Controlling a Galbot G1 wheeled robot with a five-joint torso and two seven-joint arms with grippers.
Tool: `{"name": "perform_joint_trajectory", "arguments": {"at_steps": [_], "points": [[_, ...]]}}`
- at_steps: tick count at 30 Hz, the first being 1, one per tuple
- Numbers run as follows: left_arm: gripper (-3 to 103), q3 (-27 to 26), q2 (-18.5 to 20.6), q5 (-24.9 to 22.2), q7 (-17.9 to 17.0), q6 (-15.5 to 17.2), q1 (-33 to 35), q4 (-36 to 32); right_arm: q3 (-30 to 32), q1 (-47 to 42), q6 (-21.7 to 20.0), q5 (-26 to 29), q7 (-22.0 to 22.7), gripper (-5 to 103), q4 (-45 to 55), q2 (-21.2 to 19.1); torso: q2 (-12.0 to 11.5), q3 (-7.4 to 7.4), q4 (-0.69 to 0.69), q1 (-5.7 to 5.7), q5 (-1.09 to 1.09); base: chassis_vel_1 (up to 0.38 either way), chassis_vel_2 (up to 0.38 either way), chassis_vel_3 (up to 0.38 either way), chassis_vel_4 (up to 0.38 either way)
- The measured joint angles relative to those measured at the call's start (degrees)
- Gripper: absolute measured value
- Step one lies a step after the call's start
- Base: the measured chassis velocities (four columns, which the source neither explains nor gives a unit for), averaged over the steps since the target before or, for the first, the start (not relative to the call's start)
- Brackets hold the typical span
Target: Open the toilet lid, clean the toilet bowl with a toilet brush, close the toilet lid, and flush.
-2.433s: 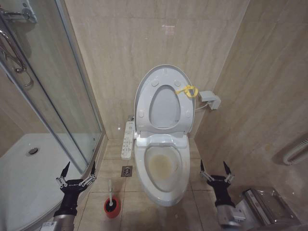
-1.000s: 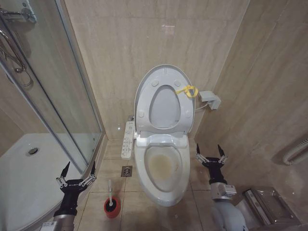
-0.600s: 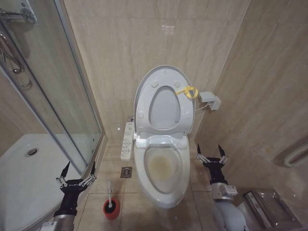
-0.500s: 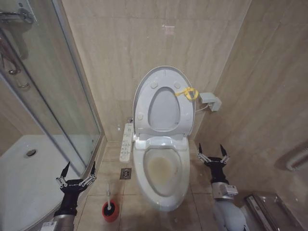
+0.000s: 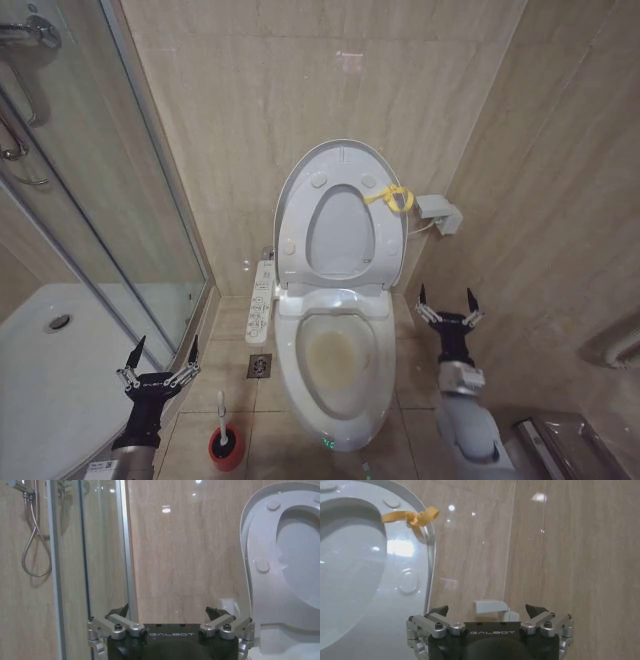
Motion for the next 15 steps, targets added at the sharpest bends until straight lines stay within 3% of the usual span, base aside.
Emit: {"name": "perform_joint_trajectory", "arguments": {"at_steps": [15], "points": [[100,0.0,0.0,0.0,0.0,0.0,0.0,0.0,-2.1,19.1,-1.9,1.9,0.5,100,-14.0,-3.3,0.0,0.02,0.02,0.03,0.01,0.000,0.000,0.000,0.000]]}}
